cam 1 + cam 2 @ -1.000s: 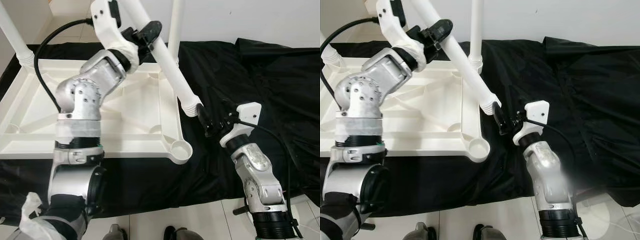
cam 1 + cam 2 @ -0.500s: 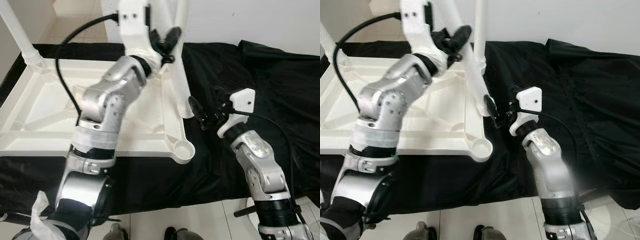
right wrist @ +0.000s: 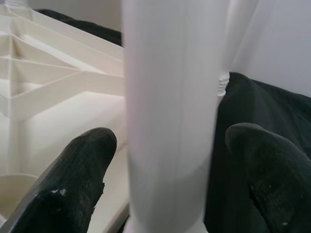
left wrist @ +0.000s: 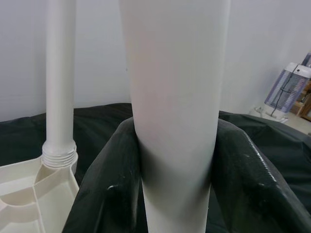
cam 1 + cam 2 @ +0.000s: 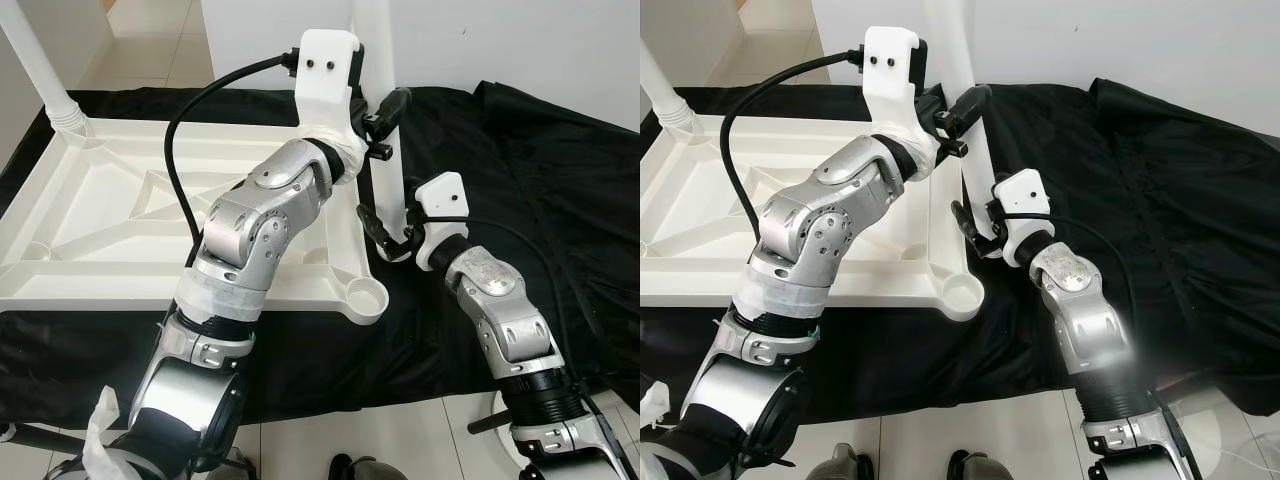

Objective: Building children table

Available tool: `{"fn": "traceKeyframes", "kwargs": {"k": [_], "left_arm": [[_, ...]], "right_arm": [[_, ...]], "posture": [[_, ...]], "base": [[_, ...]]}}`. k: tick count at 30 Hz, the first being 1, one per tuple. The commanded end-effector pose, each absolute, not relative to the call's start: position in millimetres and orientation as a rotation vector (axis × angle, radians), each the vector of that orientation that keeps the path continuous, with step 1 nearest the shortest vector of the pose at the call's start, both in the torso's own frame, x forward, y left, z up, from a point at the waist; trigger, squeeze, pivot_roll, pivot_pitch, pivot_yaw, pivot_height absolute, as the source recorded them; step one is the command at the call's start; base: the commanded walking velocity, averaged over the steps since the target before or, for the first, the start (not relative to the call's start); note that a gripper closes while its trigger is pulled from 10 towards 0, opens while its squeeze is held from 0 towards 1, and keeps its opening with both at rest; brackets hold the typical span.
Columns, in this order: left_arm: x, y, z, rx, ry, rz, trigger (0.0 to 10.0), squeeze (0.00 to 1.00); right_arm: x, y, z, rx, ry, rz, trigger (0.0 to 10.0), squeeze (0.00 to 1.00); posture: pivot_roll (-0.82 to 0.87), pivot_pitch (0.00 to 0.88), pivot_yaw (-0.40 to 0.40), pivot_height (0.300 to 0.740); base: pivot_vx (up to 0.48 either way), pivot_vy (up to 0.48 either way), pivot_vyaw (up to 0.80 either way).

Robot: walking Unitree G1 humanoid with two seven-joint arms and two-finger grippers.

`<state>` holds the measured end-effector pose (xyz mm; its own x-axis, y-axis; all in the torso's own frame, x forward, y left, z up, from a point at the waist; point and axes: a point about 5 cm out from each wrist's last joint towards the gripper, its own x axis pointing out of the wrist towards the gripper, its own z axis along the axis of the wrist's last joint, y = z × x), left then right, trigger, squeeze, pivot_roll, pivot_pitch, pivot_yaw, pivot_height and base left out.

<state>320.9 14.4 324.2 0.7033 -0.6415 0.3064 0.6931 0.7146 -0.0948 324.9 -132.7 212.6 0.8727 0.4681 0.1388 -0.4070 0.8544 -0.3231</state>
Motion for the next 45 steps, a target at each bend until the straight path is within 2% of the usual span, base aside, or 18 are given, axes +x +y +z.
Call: {"fn": "traceKeyframes", "kwargs": {"k": [1, 18, 19, 20, 24, 25, 27, 28, 38, 39, 45], "left_arm": [[313.3, 9.6, 333.1, -0.202, -0.314, -0.767, 10.0, 0.00], [307.1, 0.4, 339.5, -0.203, -0.339, -0.798, 10.0, 0.00], [307.0, 0.3, 339.4, -0.203, -0.339, -0.798, 10.0, 0.00], [306.9, 0.0, 339.4, -0.203, -0.339, -0.798, 10.0, 0.00], [306.9, -0.2, 339.4, -0.203, -0.339, -0.798, 10.0, 0.00], [306.6, -0.5, 339.6, -0.203, -0.340, -0.799, 10.0, 0.00], [306.4, -0.9, 339.9, -0.202, -0.342, -0.800, 10.0, 0.00], [306.2, -1.2, 340.1, -0.201, -0.344, -0.800, 10.0, 0.00], [307.4, -1.7, 337.6, -0.159, -0.355, -0.790, 10.0, 0.00], [307.1, -1.6, 337.0, -0.172, -0.352, -0.797, 10.0, 1.00], [305.5, -1.3, 336.7, -0.198, -0.350, -0.817, 10.0, 1.00]], "right_arm": [[329.2, -130.0, 211.5, -0.295, -0.196, 0.456, 10.0, 0.00], [347.7, -116.0, 207.3, -0.309, -0.137, 0.431, 10.0, 0.00], [348.0, -115.5, 207.4, -0.306, -0.138, 0.430, 4.9, 0.00], [348.9, -115.6, 207.4, -0.302, -0.137, 0.424, 4.1, 0.00], [349.5, -115.8, 207.6, -0.301, -0.137, 0.419, 4.1, 0.00], [350.0, -116.1, 207.0, -0.292, -0.130, 0.411, 0.5, 0.00], [349.9, -115.8, 206.3, -0.284, -0.124, 0.412, 0.8, 0.00], [349.8, -115.4, 205.8, -0.278, -0.121, 0.414, 0.0, 0.00], [349.7, -118.8, 204.0, -0.219, -0.108, 0.380, 0.0, 0.00], [350.4, -119.9, 204.8, -0.217, -0.110, 0.360, 10.0, 0.00], [352.3, -124.4, 206.2, -0.184, -0.103, 0.312, 10.0, 0.00]], "posture": [[-0.03, 0.113, -0.029, 0.740], [-0.03, 0.110, -0.029, 0.740], [-0.03, 0.110, -0.029, 0.740], [-0.03, 0.110, -0.031, 0.740], [-0.03, 0.110, -0.031, 0.740], [-0.03, 0.110, -0.032, 0.740], [-0.03, 0.111, -0.032, 0.740], [-0.03, 0.111, -0.032, 0.740], [-0.03, 0.115, -0.029, 0.740], [-0.03, 0.116, -0.029, 0.740], [-0.03, 0.115, -0.029, 0.740]], "base": [[0.000, 0.000, 0.00], [0.000, 0.000, 0.00], [0.000, 0.000, 0.00], [0.000, 0.000, 0.00], [0.000, 0.000, 0.00], [0.000, 0.000, 0.00], [0.000, 0.000, 0.00], [0.000, 0.000, 0.00], [0.000, 0.000, 0.00], [0.000, 0.000, 0.00], [0.000, 0.000, 0.00]]}}
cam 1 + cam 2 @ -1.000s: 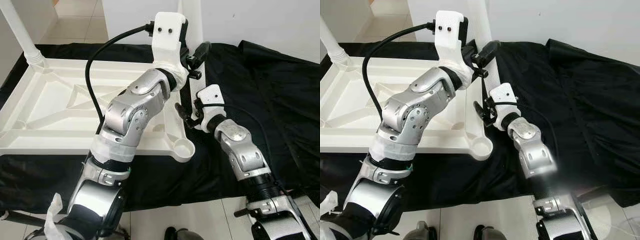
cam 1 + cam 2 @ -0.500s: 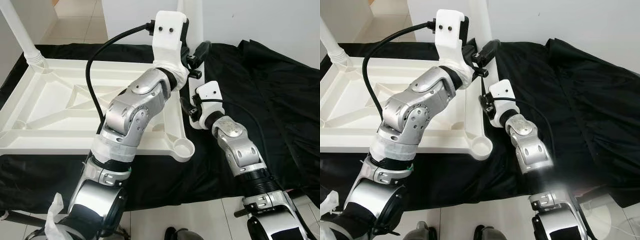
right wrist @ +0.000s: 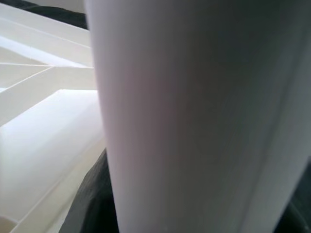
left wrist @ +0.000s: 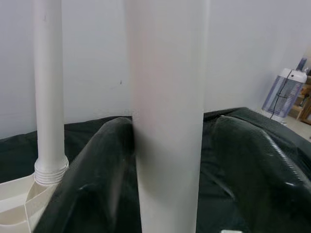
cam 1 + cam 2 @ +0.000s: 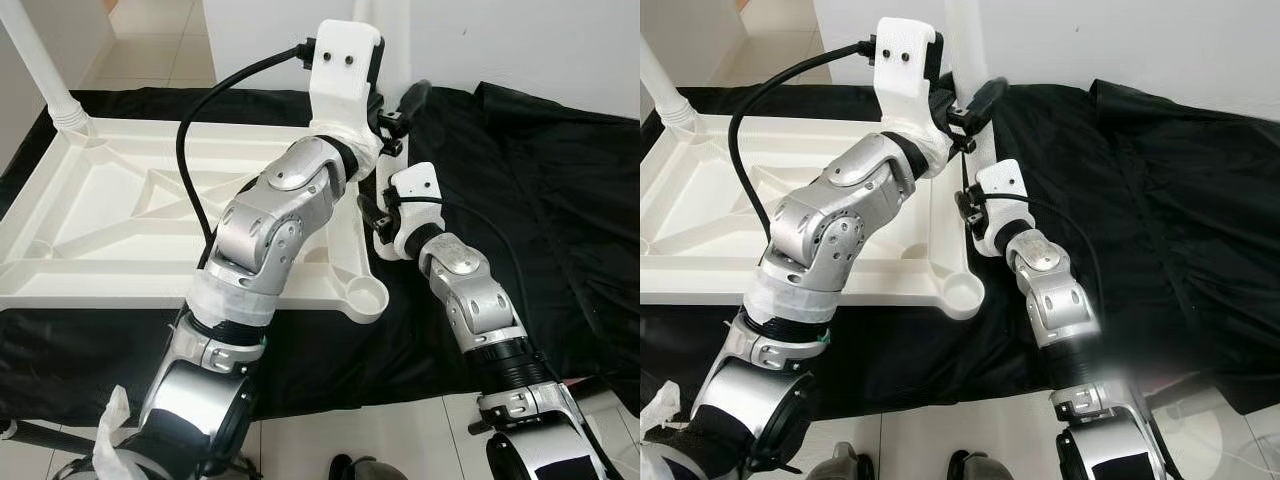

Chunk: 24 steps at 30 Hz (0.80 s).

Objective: Building children table

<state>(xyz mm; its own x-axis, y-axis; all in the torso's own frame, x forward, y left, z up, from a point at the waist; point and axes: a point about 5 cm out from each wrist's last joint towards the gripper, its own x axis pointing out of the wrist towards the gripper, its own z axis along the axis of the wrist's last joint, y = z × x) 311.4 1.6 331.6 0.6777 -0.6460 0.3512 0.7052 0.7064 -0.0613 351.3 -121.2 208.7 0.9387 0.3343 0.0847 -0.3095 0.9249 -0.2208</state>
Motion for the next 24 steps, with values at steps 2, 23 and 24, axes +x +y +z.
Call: {"fn": "traceKeyframes", "kwargs": {"k": [2, 23, 24], "left_arm": [[305.0, -0.6, 337.0, -0.192, -0.358, -0.814, 10.0, 1.00], [297.5, 25.0, 287.3, -0.001, -0.377, -0.749, 10.0, 0.00], [296.7, 26.2, 281.1, 0.019, -0.368, -0.752, 10.0, 0.00]], "right_arm": [[353.5, -126.8, 206.6, -0.163, -0.098, 0.289, 10.0, 0.00], [348.5, -163.7, 226.9, 0.010, -0.243, 0.074, 10.0, 0.00], [347.3, -165.4, 227.8, 0.009, -0.254, 0.066, 10.0, 0.00]], "posture": [[-0.03, 0.114, -0.030, 0.740], [-0.03, 0.123, -0.037, 0.740], [-0.03, 0.123, -0.037, 0.740]], "base": [[0.000, 0.000, 0.00], [0.000, 0.000, 0.00], [0.000, 0.000, 0.00]]}}
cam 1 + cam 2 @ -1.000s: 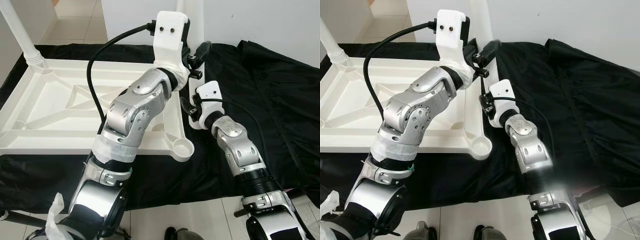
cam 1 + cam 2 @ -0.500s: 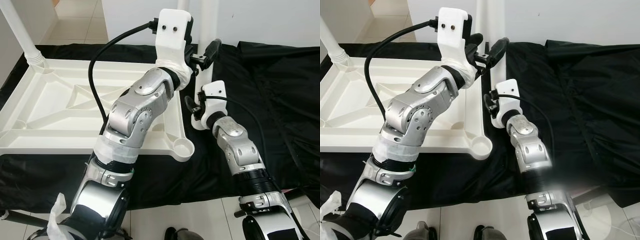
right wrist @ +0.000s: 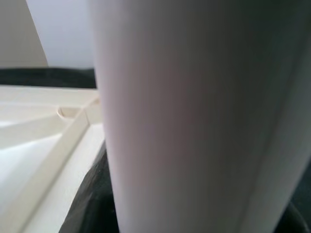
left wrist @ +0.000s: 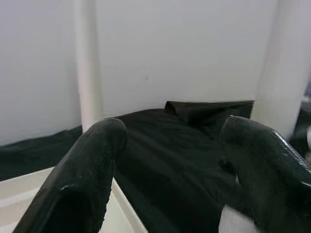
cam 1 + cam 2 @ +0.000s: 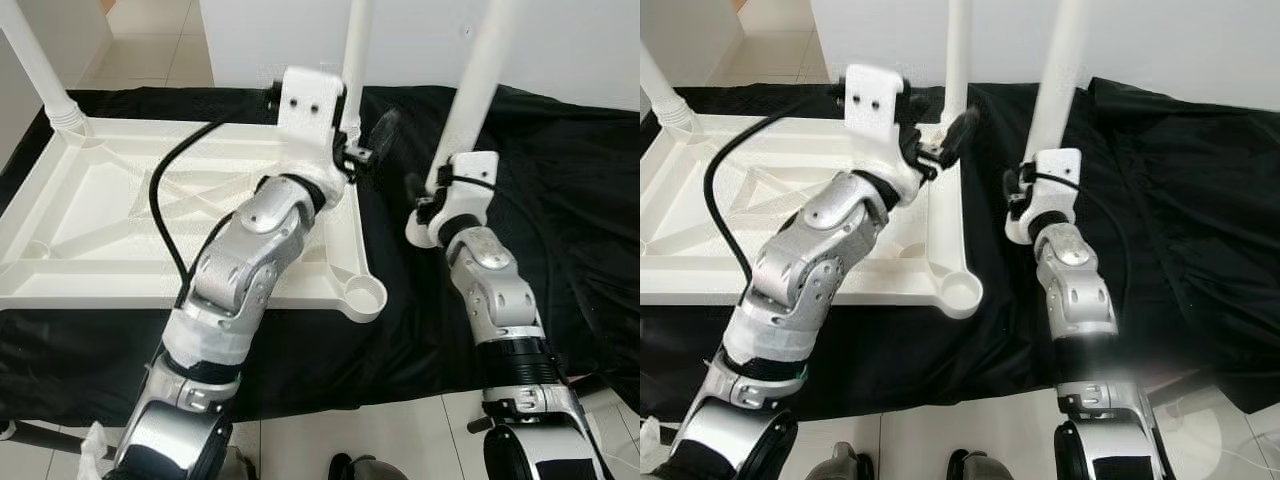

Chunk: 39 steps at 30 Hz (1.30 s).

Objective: Building children table

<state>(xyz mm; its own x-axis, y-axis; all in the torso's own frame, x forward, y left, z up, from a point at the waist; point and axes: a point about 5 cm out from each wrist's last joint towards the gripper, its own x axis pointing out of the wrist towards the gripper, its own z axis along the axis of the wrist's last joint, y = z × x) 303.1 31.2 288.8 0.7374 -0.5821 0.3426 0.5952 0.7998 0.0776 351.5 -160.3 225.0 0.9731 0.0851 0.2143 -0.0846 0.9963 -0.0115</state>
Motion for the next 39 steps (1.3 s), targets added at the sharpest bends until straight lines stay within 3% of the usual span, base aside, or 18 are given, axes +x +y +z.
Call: {"fn": "traceKeyframes", "kwargs": {"k": [1, 7, 19, 23, 32, 39], "left_arm": [[296.7, 26.2, 281.1, 0.019, -0.368, -0.752, 10.0, 0.00], [287.8, 32.4, 257.9, 0.070, -0.354, -0.802, 10.0, 0.00], [253.8, 39.7, 215.7, 0.099, -0.245, -1.089, 10.0, 0.00], [238.6, 47.3, 191.7, 0.195, -0.166, -1.213, 10.0, 0.00], [237.8, 51.7, 153.5, 0.335, -0.044, -1.227, 10.0, 0.00], [254.9, 55.2, 137.0, 0.375, 0.034, -1.131, 10.0, 0.00]], "right_arm": [[347.3, -165.4, 227.8, 0.009, -0.254, 0.066, 10.0, 0.00], [344.6, -169.6, 225.8, 0.018, -0.250, 0.049, 10.0, 0.00], [341.6, -176.0, 222.5, 0.000, -0.236, 0.042, 10.0, 0.00], [340.7, -177.7, 222.1, -0.009, -0.234, 0.042, 10.0, 0.00], [340.4, -178.1, 221.7, -0.017, -0.234, 0.037, 10.0, 0.00], [340.2, -178.8, 222.7, -0.024, -0.237, 0.030, 10.0, 0.00]], "posture": [[-0.03, 0.123, -0.037, 0.740], [-0.03, 0.124, -0.036, 0.740], [-0.03, 0.136, -0.041, 0.740], [-0.03, 0.139, -0.041, 0.740], [-0.03, 0.138, -0.035, 0.740], [-0.04, 0.136, -0.030, 0.740]], "base": [[0.000, 0.000, 0.00], [0.000, 0.000, 0.00], [0.000, 0.000, 0.00], [0.000, 0.000, 0.00], [0.000, 0.000, 0.00], [0.000, 0.000, 0.00]]}}
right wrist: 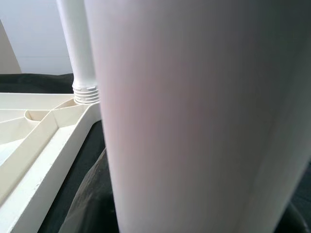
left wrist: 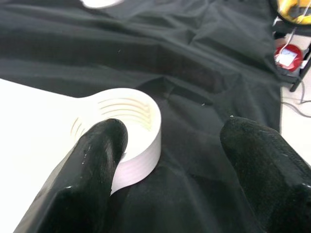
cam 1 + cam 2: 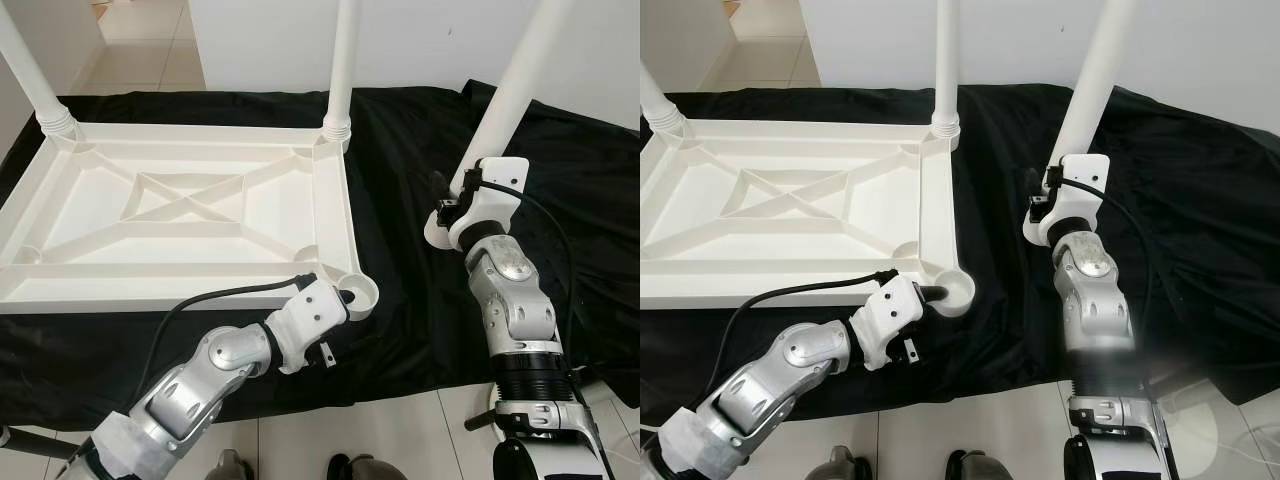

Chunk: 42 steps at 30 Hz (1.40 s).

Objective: Building children table

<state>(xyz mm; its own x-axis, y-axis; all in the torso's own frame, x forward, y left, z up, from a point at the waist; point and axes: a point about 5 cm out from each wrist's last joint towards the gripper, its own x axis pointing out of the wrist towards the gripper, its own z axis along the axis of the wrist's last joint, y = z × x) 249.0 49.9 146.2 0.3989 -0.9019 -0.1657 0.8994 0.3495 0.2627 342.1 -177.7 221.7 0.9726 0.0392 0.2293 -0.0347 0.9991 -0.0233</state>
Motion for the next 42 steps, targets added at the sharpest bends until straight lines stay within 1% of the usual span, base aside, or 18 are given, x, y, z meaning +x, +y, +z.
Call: {"fn": "traceKeyframes", "kwargs": {"k": [1, 5, 9, 14, 17, 19, 29, 31, 32, 35, 39, 41, 42], "left_arm": [[258.4, 56.7, 134.4, 0.394, 0.042, -1.112, 10.0, 0.00], [267.2, 59.1, 141.3, 0.340, 0.019, -1.060, 10.0, 0.00], [266.8, 61.7, 149.4, 0.297, -0.025, -1.070, 10.0, 0.00], [264.2, 65.3, 164.2, 0.192, -0.100, -1.094, 10.0, 0.00], [265.8, 66.7, 168.1, 0.151, -0.109, -1.090, 10.0, 0.00], [273.5, 69.6, 159.8, 0.244, -0.071, -1.045, 10.0, 0.00], [277.5, 71.3, 149.9, 0.328, -0.036, -1.033, 10.0, 0.00], [277.2, 70.7, 140.7, 0.399, 0.007, -1.041, 10.0, 0.00], [277.2, 70.7, 140.7, 0.399, 0.007, -1.041, 10.0, 0.00], [273.7, 70.3, 128.2, 0.483, 0.066, -1.078, 10.0, 0.00], [273.1, 67.7, 125.9, 0.493, 0.080, -1.084, 10.0, 0.00], [273.1, 53.6, 127.4, 0.475, 0.079, -1.097, 10.0, 0.00], [273.1, 53.6, 127.4, 0.475, 0.079, -1.097, 10.0, 0.00]], "right_arm": [[340.3, -178.9, 222.8, -0.024, -0.237, 0.030, 10.0, 0.00], [340.6, -178.4, 223.5, -0.028, -0.241, 0.029, 10.0, 0.00], [340.8, -178.8, 223.8, -0.030, -0.243, 0.028, 10.0, 0.00], [341.4, -178.5, 221.9, -0.032, -0.238, 0.026, 10.0, 0.00], [341.8, -177.5, 221.8, -0.034, -0.239, 0.028, 10.0, 0.00], [342.6, -176.4, 222.3, -0.033, -0.239, 0.032, 10.0, 0.00], [344.0, -176.3, 224.1, -0.037, -0.243, 0.032, 10.0, 0.00], [344.4, -176.8, 224.7, -0.039, -0.245, 0.032, 10.0, 0.00], [344.4, -176.8, 224.7, -0.039, -0.245, 0.032, 10.0, 0.00], [344.9, -176.9, 225.4, -0.042, -0.247, 0.031, 10.0, 0.00], [345.2, -176.7, 225.7, -0.045, -0.248, 0.031, 10.0, 0.00], [345.7, -174.3, 226.5, -0.049, -0.250, 0.038, 10.0, 0.00], [345.7, -174.3, 226.5, -0.049, -0.250, 0.038, 10.0, 0.00]], "posture": [[-0.04, 0.136, -0.030, 0.740], [-0.04, 0.134, -0.028, 0.740], [-0.04, 0.134, -0.025, 0.740], [-0.04, 0.136, -0.025, 0.740], [-0.03, 0.136, -0.027, 0.740], [-0.03, 0.134, -0.027, 0.740], [-0.03, 0.128, -0.027, 0.740], [-0.04, 0.125, -0.026, 0.740], [-0.04, 0.125, -0.026, 0.740], [-0.04, 0.122, -0.025, 0.740], [-0.04, 0.121, -0.028, 0.740], [-0.04, 0.118, -0.028, 0.740], [-0.04, 0.118, -0.028, 0.740]], "base": [[0.000, 0.000, 0.00], [0.000, 0.000, 0.00], [0.000, 0.000, 0.00], [0.000, 0.000, 0.00], [0.000, 0.000, 0.00], [0.000, 0.000, 0.00], [0.000, 0.000, 0.00], [0.000, 0.000, 0.00], [0.000, 0.000, 0.00], [0.000, 0.000, 0.00], [0.000, 0.000, 0.00], [0.000, 0.000, 0.00], [0.000, 0.000, 0.00]]}}
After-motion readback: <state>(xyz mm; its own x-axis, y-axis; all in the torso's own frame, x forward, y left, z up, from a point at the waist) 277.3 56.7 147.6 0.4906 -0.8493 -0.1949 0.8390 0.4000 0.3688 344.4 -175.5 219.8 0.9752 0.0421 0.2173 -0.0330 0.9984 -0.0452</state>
